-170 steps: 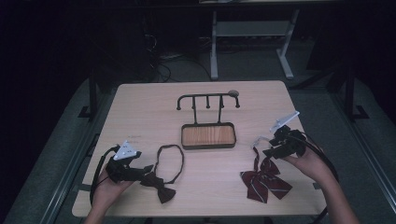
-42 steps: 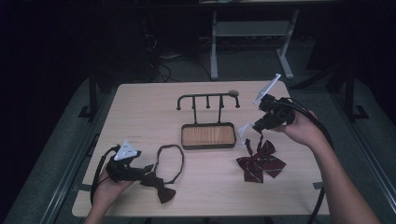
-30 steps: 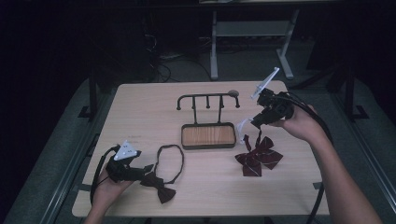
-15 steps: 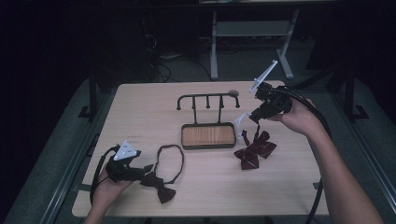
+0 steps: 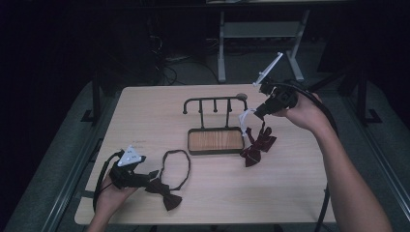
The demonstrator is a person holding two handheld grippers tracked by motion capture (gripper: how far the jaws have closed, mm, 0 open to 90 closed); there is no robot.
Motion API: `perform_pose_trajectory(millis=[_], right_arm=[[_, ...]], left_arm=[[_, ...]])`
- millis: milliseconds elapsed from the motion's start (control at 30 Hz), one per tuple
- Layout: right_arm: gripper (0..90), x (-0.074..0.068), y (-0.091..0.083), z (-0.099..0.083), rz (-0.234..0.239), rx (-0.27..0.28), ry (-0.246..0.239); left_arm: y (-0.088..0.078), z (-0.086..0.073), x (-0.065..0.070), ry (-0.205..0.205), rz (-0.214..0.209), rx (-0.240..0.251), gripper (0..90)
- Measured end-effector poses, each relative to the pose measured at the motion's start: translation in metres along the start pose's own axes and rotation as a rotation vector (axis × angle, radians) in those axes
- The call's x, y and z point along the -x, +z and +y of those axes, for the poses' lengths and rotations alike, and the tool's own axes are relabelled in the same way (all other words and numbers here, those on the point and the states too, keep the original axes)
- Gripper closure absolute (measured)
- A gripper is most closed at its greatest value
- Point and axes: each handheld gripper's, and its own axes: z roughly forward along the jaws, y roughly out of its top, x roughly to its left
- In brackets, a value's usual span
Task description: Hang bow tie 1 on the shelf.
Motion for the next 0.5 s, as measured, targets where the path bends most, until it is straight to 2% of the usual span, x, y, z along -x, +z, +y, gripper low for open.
perform_pose_trajectory(millis=[500], right_arm=[[82.6,0.021,0.006,0.012,-0.01,-0.002,0.059]], left_arm=[[0.0,0.001,0.0,0.007,-0.002,-0.004,27.8]])
